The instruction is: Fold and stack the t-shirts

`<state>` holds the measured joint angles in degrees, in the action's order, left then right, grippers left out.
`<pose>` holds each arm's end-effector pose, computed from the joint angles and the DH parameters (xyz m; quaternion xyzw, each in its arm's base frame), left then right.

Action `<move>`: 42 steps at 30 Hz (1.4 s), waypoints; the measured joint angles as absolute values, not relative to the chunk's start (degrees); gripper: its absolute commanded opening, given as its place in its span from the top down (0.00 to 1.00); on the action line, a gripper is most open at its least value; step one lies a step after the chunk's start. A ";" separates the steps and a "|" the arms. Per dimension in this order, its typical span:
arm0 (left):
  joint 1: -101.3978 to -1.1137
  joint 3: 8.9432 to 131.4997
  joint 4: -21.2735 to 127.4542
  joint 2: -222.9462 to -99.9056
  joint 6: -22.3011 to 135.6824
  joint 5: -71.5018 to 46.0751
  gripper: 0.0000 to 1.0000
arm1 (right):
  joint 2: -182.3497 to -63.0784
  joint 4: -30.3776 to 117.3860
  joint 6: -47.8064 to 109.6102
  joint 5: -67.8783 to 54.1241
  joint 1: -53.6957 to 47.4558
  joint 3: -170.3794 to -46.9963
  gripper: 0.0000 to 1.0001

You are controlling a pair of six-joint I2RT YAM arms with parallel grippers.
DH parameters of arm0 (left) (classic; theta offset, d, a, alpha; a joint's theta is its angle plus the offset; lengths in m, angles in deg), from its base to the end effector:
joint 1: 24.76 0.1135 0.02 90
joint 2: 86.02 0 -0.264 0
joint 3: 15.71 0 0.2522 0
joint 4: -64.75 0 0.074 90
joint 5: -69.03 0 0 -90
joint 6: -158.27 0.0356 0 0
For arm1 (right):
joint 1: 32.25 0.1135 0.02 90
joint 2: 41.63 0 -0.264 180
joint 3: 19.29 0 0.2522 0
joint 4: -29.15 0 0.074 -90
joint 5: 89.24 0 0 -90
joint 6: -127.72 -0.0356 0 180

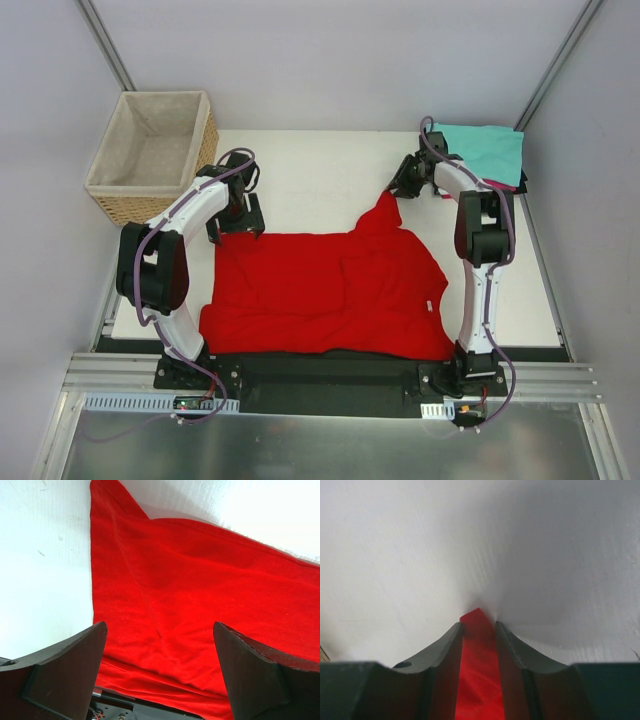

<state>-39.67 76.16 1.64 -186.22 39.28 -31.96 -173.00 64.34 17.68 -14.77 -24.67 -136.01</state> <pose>0.3409 -0.0837 0.2335 -0.1357 0.9731 0.0277 0.1842 0.5026 0.0765 0.1651 0.0549 0.9301 0.2044 0.3001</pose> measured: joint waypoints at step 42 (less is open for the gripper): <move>-26.10 70.13 15.22 -185.33 43.69 -17.29 0.25 | -169.51 61.59 19.37 -14.98 -23.54 -128.78 0.99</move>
<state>-26.10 70.13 15.22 -185.33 43.69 -17.29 -169.51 61.59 19.37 -14.98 -23.54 -128.78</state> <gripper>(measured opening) 0.802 0.021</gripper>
